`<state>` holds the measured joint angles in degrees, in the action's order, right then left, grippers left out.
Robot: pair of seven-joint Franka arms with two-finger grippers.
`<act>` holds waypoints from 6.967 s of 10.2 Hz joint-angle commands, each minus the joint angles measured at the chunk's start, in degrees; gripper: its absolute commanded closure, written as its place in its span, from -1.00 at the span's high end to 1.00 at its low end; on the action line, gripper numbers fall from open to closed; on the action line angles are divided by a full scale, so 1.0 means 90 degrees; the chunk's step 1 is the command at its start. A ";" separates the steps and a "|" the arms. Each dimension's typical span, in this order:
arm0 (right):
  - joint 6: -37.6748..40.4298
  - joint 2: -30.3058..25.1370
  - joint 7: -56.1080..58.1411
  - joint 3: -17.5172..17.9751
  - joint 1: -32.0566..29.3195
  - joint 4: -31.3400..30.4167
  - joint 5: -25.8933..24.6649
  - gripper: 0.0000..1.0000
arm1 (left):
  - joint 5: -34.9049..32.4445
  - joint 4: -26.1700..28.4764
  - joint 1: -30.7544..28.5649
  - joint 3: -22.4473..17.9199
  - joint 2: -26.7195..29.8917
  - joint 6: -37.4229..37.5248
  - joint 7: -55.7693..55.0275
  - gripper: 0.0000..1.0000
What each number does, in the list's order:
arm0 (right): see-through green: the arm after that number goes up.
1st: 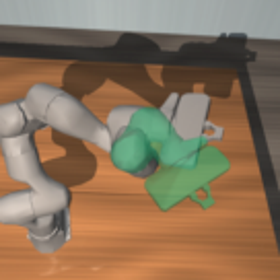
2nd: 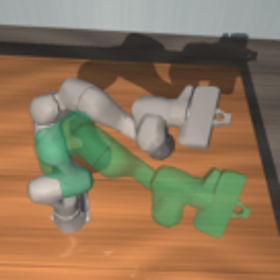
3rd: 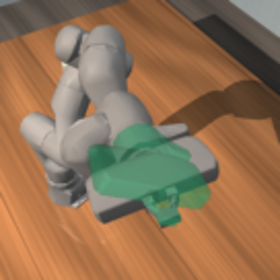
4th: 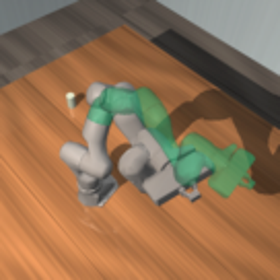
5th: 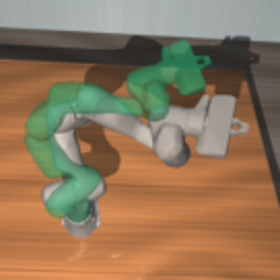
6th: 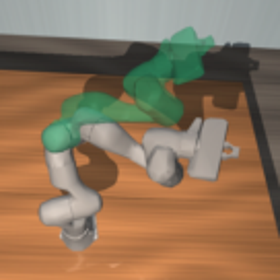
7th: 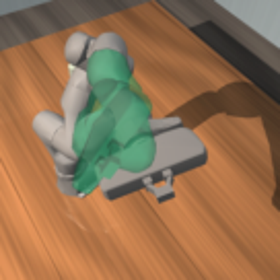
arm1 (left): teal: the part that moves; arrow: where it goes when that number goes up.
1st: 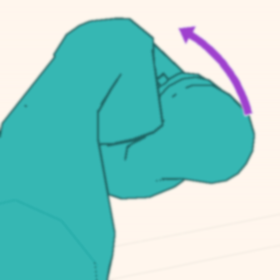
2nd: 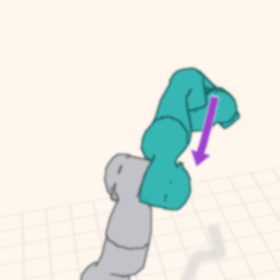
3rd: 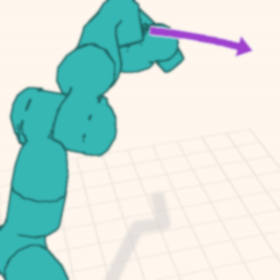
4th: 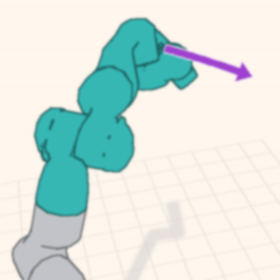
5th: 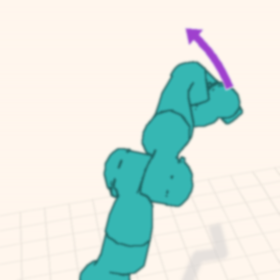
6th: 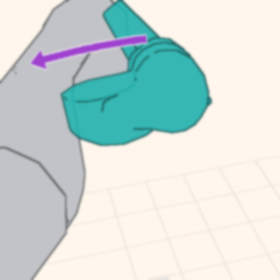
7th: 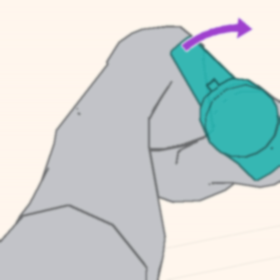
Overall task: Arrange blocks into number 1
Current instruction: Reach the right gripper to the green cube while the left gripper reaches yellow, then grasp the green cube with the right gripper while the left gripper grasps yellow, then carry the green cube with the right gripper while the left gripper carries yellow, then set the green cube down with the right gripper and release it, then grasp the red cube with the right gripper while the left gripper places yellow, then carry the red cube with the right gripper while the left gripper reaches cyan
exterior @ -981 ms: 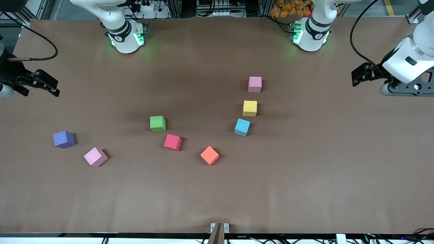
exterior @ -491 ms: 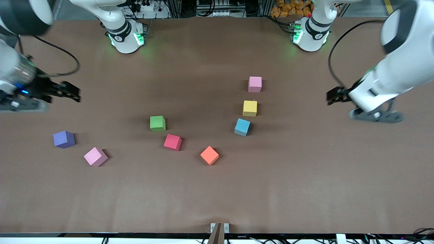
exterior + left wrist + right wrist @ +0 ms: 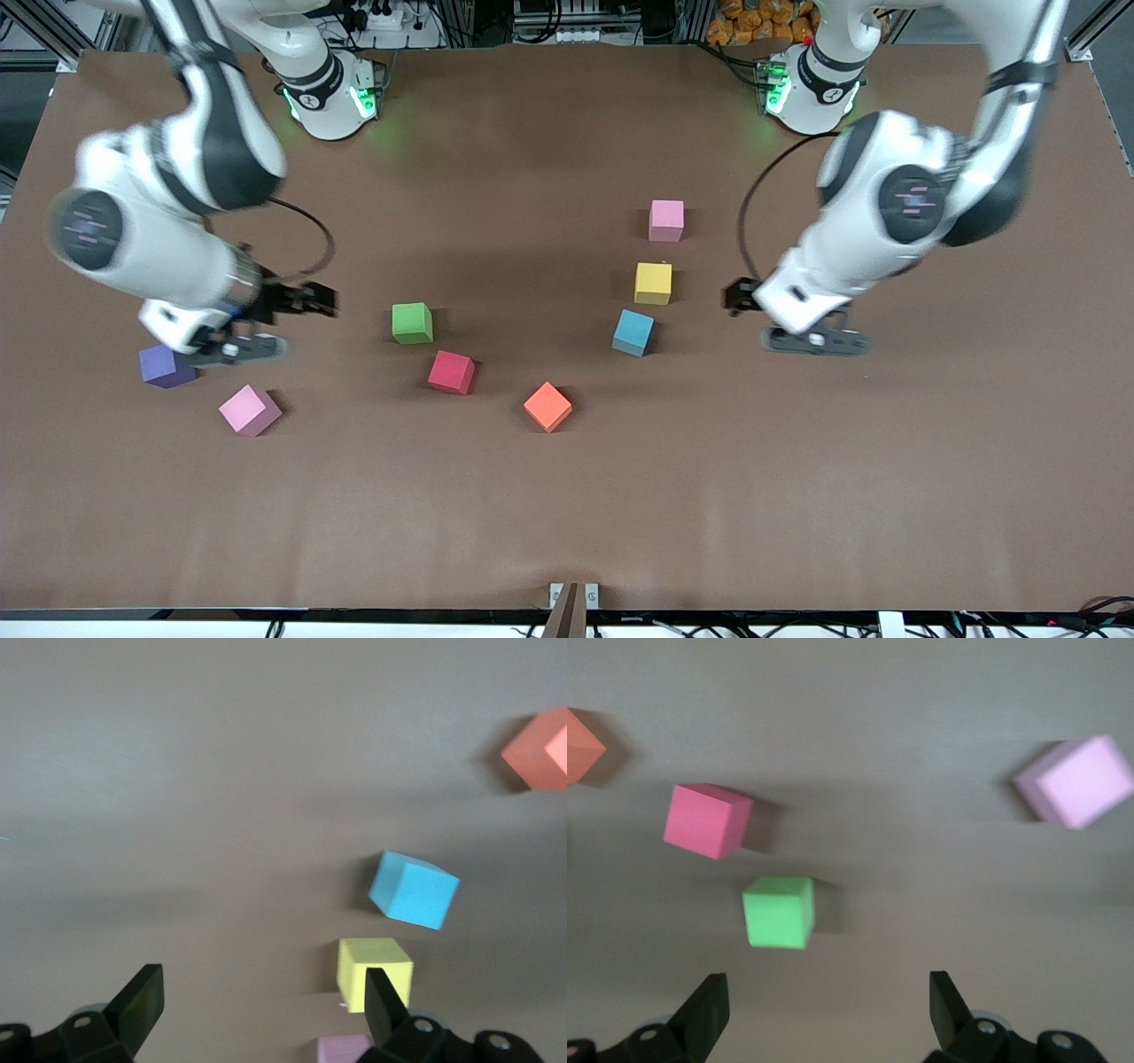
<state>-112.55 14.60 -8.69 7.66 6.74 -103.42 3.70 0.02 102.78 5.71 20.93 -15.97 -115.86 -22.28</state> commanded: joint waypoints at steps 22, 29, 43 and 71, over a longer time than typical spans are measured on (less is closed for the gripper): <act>-0.2670 0.0458 -0.4213 0.2260 0.0647 -0.2317 -0.1349 -1.00 | -0.1731 0.1129 0.1524 0.0018 -0.1645 -0.2185 -0.3687 -1.00; -0.3301 0.0739 -0.7185 0.3016 0.2384 -0.2629 -0.1671 -1.00 | -0.1555 0.1110 0.1143 0.0291 -0.0833 -0.1824 -0.3784 -1.00; -0.2268 0.0086 -0.3666 0.1135 0.0658 -0.1548 -0.1994 1.00 | -0.1545 0.0799 0.2156 0.1093 -0.1320 -0.1882 -0.4866 -1.00; -0.1400 0.1434 -0.3592 0.0699 0.1612 0.0329 -0.1251 -1.00 | -0.2736 -0.0734 0.0521 0.0917 -0.1351 -0.1025 -0.5476 1.00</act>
<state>-125.29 28.97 -37.33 11.13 19.74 -98.05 -8.00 -23.29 97.91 13.61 28.41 -29.86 -128.37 -72.43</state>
